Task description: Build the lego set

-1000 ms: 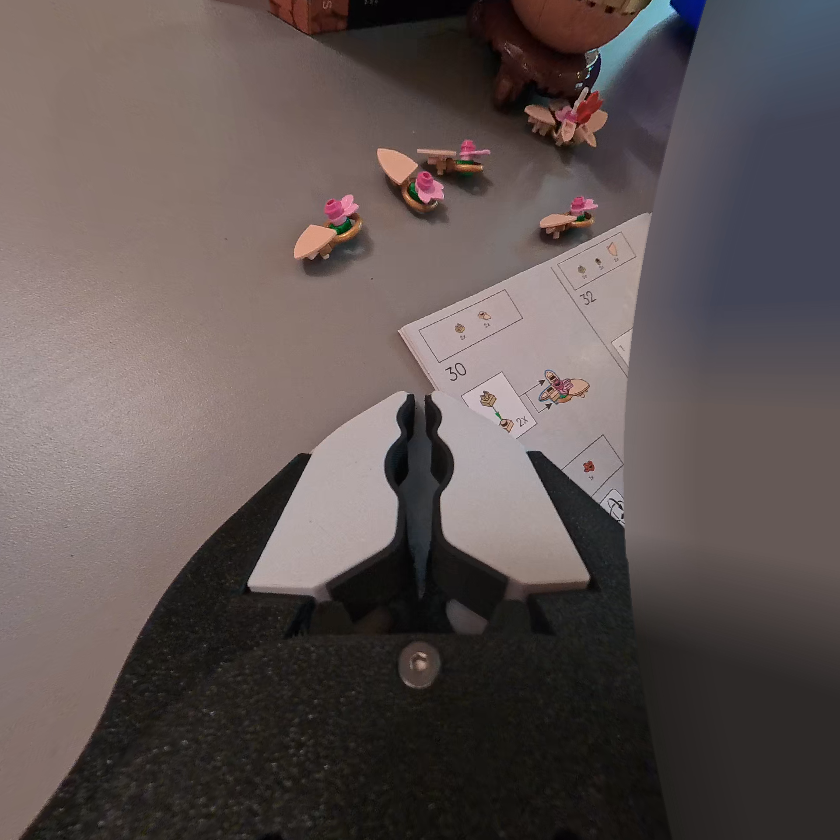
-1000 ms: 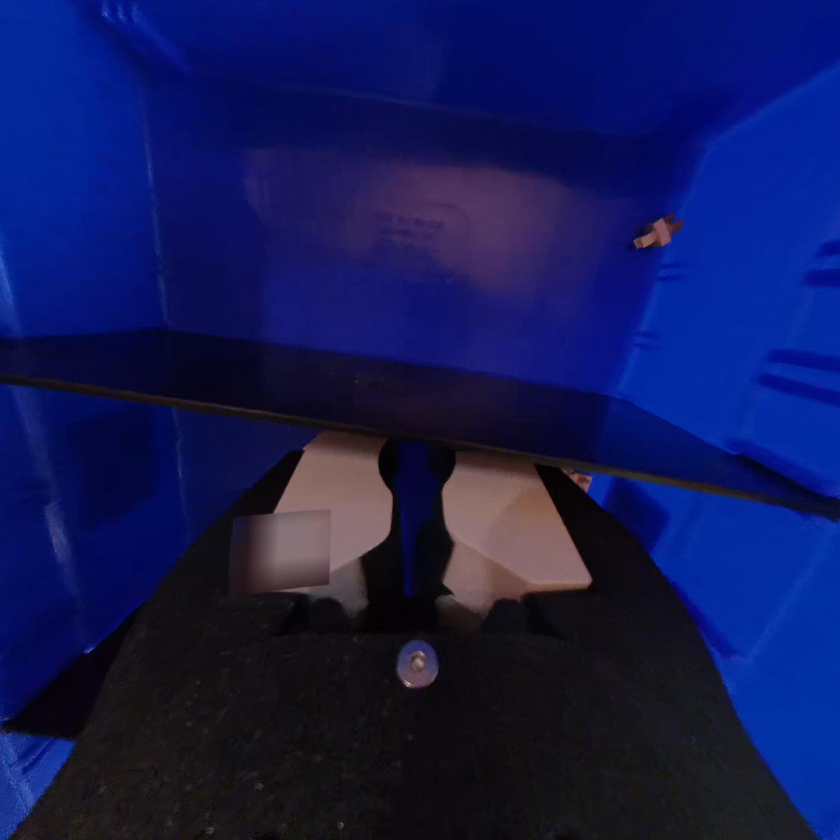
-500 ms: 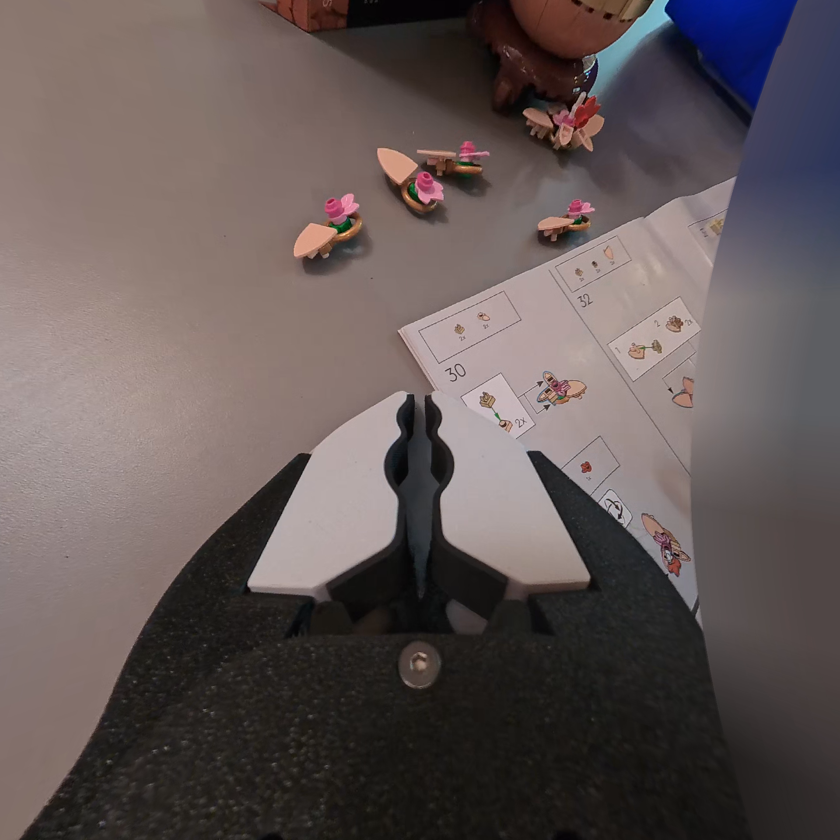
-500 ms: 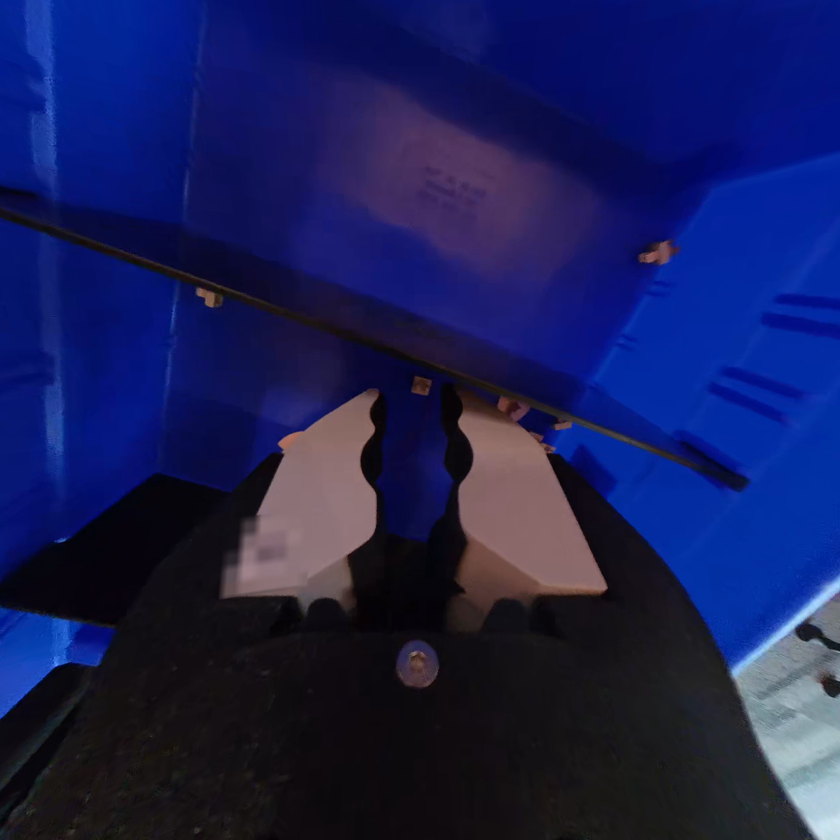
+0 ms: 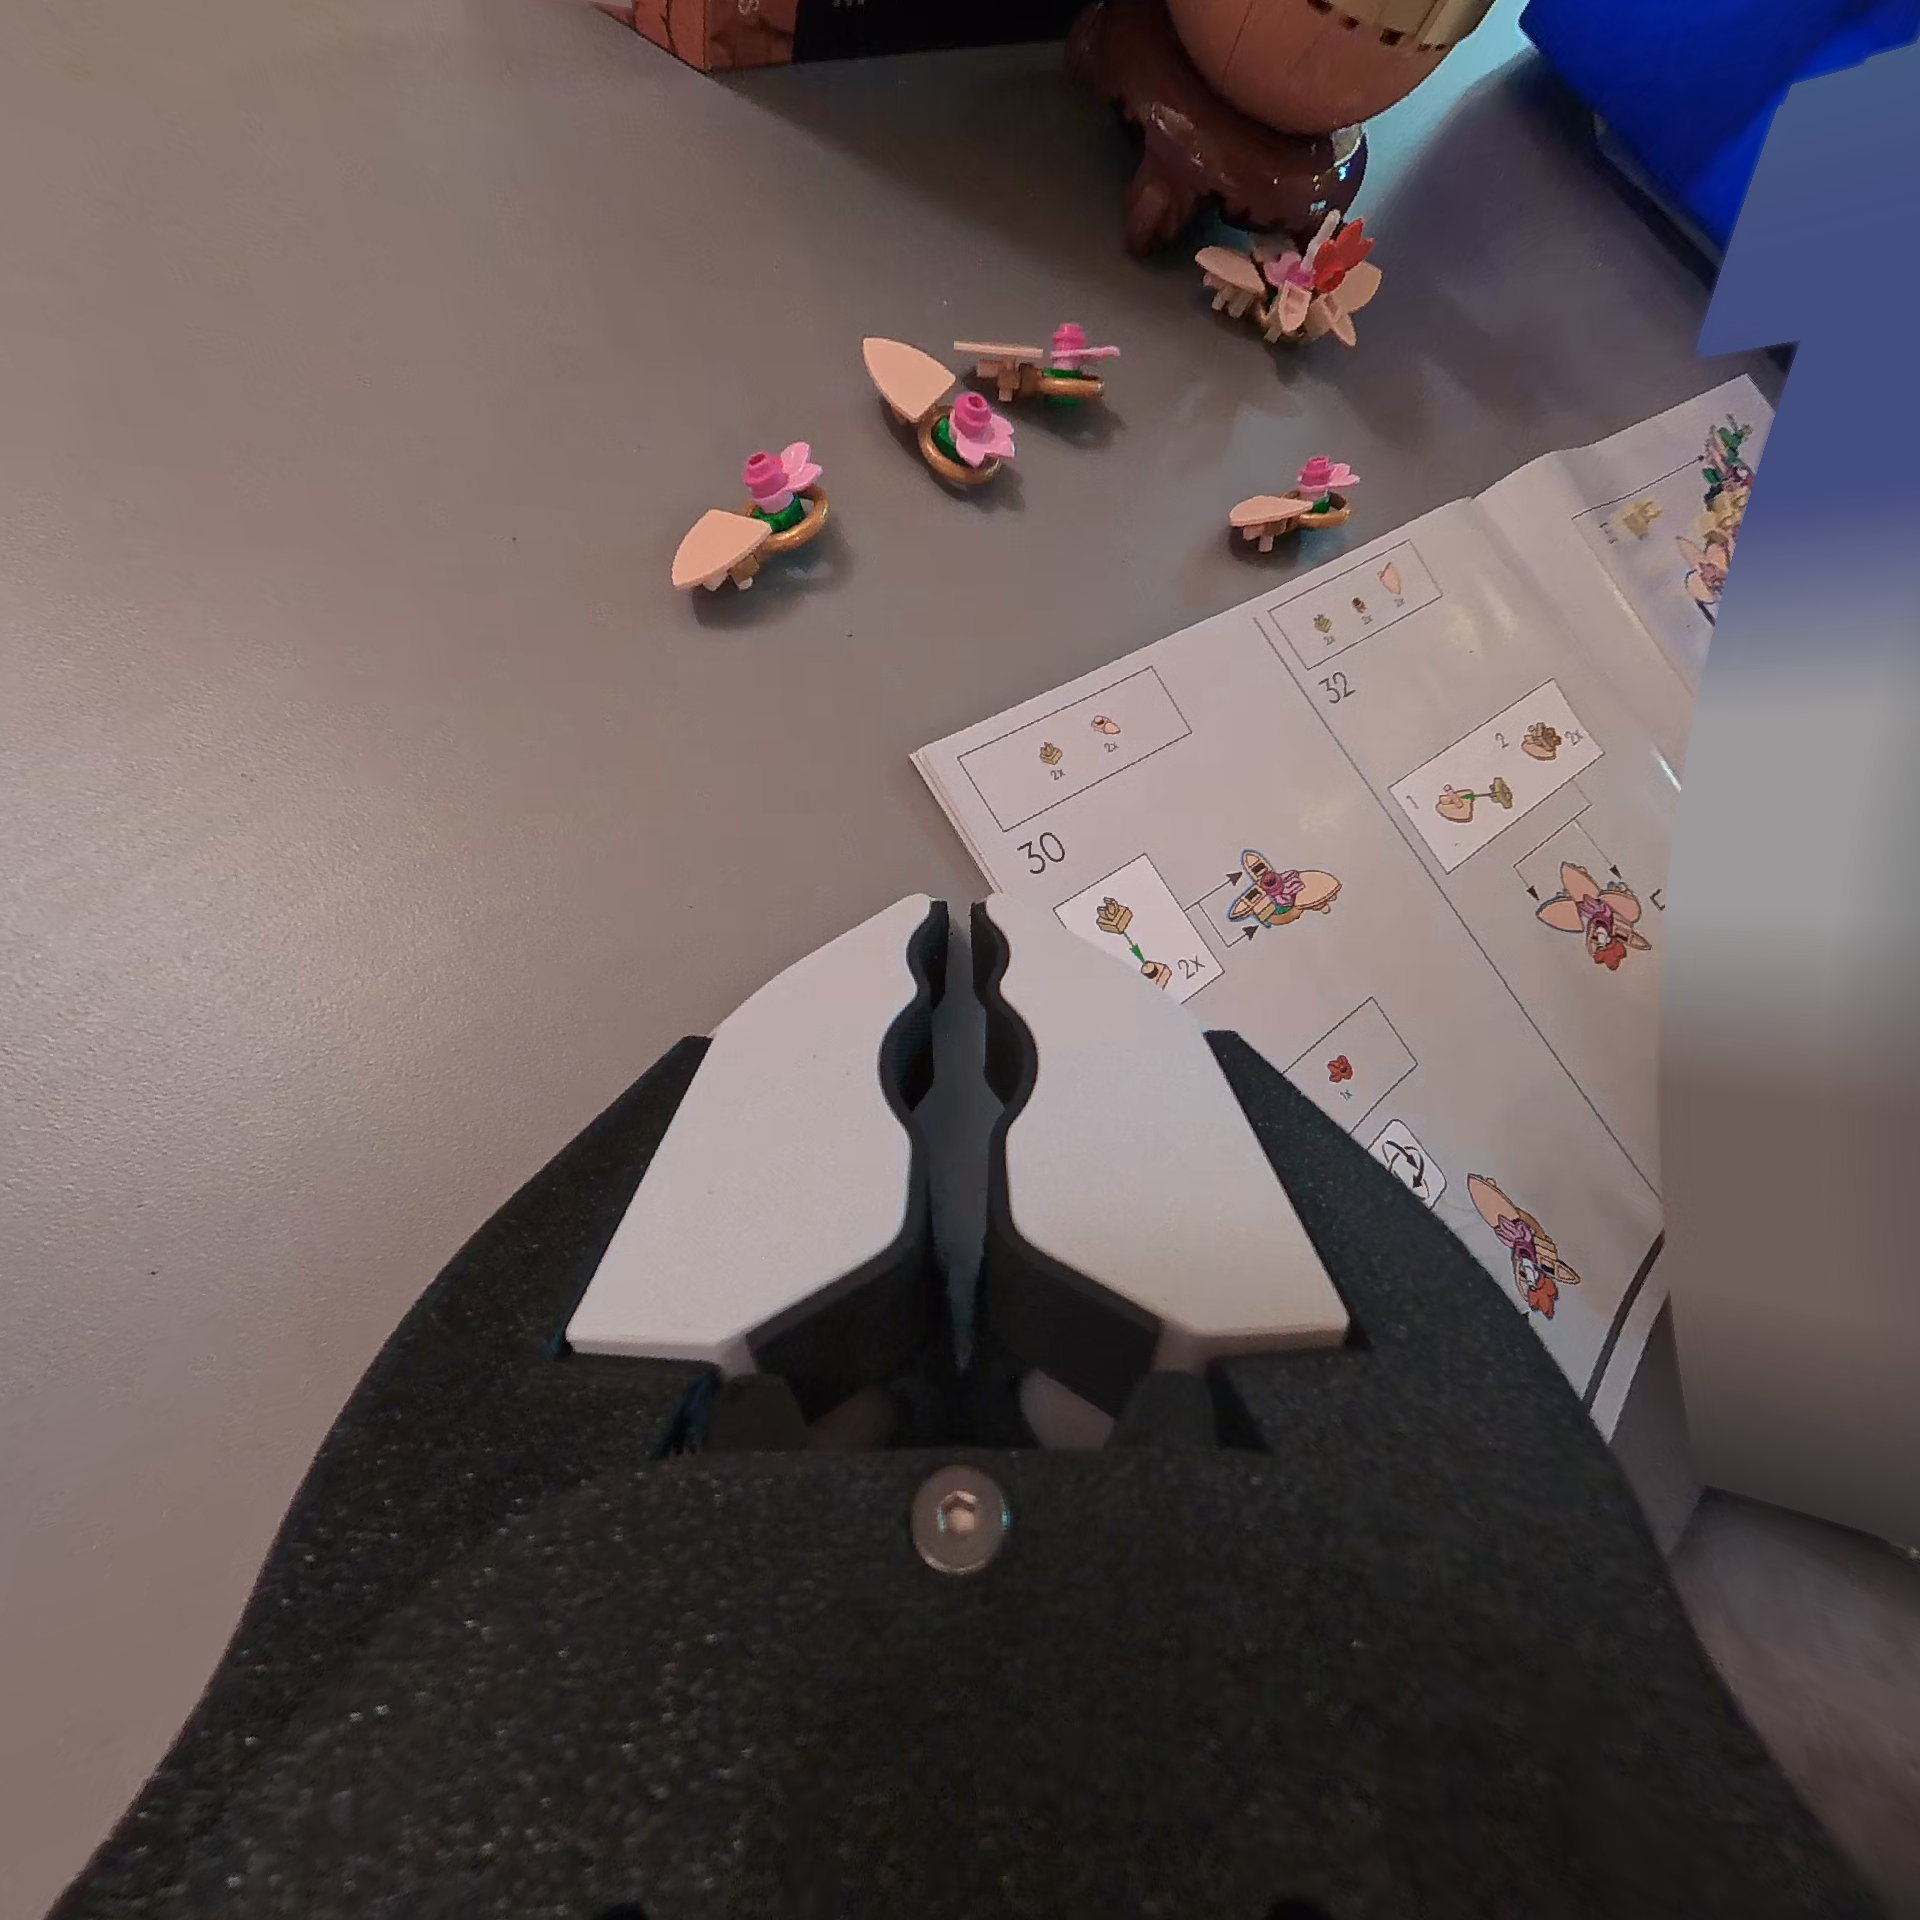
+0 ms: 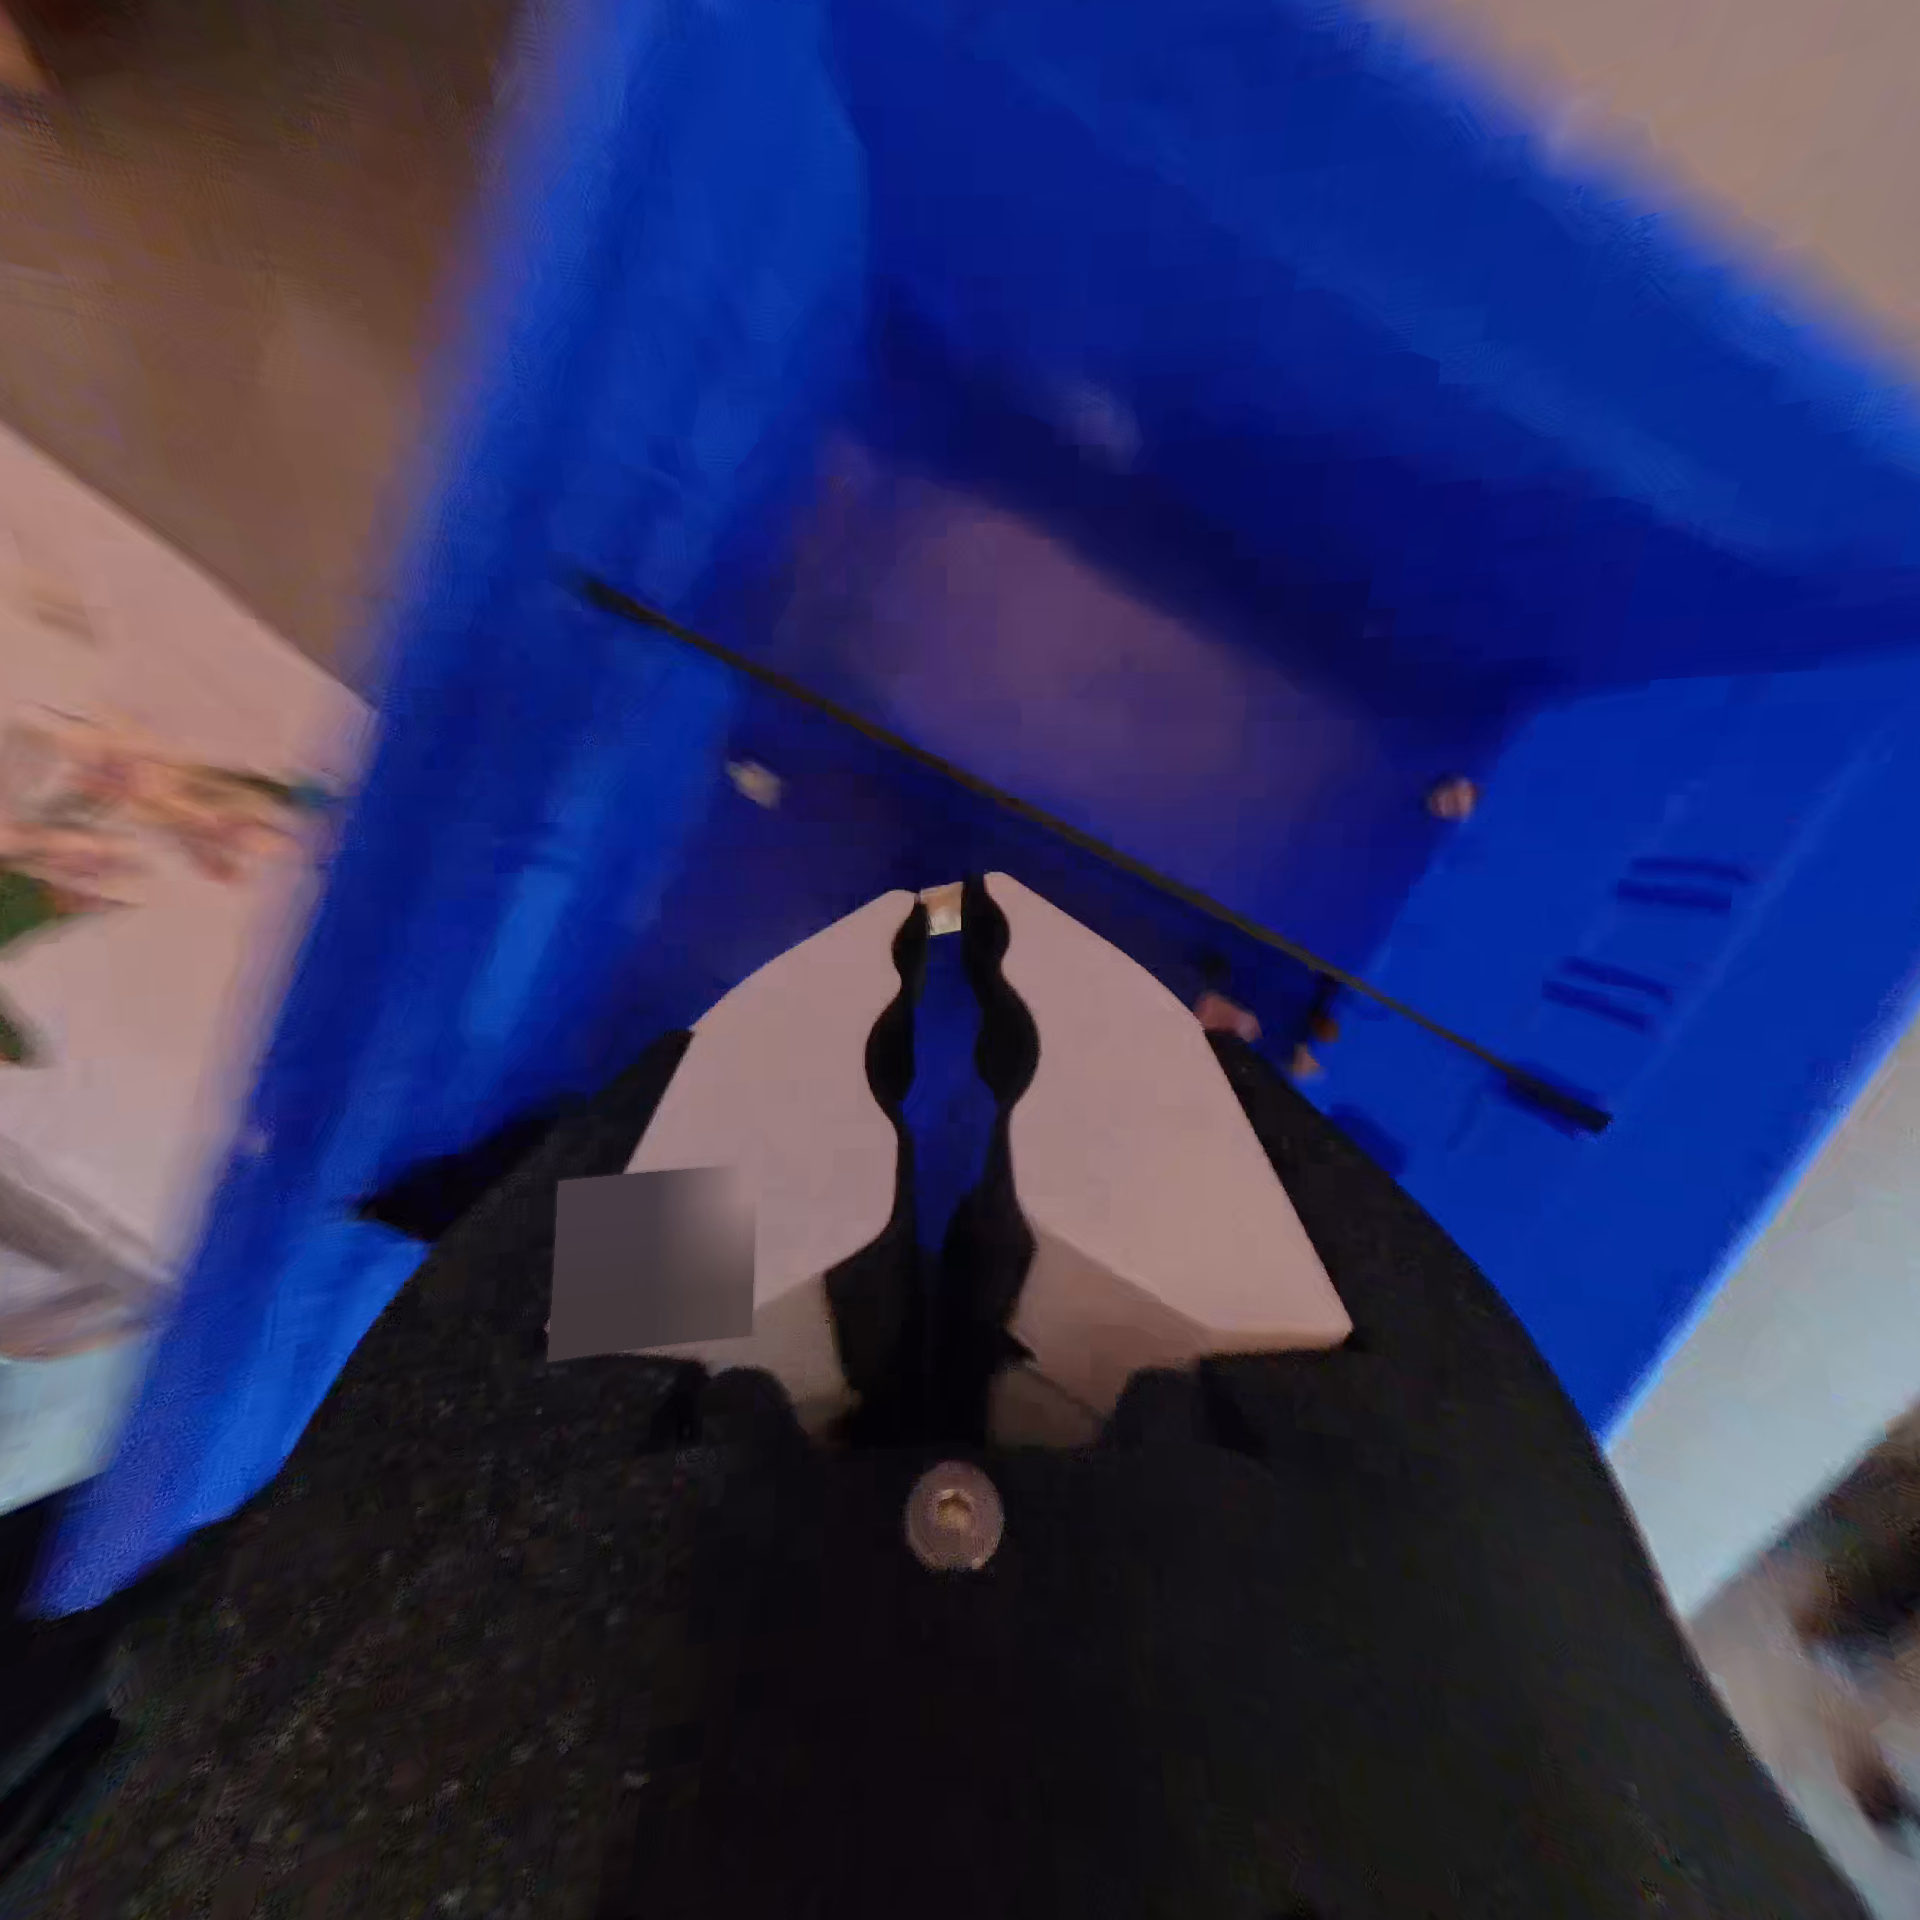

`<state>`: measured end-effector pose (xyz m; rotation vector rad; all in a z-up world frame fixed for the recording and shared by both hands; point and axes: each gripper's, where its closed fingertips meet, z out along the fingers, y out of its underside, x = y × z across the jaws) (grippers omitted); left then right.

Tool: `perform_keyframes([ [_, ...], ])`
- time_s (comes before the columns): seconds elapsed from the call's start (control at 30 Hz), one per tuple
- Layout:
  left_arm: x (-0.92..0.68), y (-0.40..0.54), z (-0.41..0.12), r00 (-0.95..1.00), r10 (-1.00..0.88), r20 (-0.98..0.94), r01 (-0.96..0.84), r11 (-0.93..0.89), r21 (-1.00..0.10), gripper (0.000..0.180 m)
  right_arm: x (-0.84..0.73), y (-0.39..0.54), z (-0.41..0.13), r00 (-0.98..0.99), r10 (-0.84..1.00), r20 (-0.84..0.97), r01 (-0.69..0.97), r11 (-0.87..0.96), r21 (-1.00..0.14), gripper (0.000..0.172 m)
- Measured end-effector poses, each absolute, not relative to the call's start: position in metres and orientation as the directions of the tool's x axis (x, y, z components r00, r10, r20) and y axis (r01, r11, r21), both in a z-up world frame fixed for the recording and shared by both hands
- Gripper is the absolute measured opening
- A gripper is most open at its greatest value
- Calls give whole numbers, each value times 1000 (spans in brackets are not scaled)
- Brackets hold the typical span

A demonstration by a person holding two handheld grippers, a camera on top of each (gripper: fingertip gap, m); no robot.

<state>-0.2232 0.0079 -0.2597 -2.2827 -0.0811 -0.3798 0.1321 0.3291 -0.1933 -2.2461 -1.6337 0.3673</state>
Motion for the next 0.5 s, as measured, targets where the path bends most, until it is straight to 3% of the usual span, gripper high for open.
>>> perform_keyframes([
  [0.07,-223,8,-260,952,-63,298,179,-676,-715,4,96,286,-151,204,978,-45,794,-192,-577,5],
  [0.17,-223,8,-260,958,-67,280,163,-676,-719,4,53,199,-128,28,998,-64,743,-64,-666,6],
  [0.3,-222,8,-260,961,-72,268,151,-676,-722,4,30,137,-175,-16,999,-36,796,-9,-606,6],
  [0.5,-220,7,-260,957,-89,277,145,-679,-720,5,27,145,-236,151,987,-46,788,-149,-597,8],
])
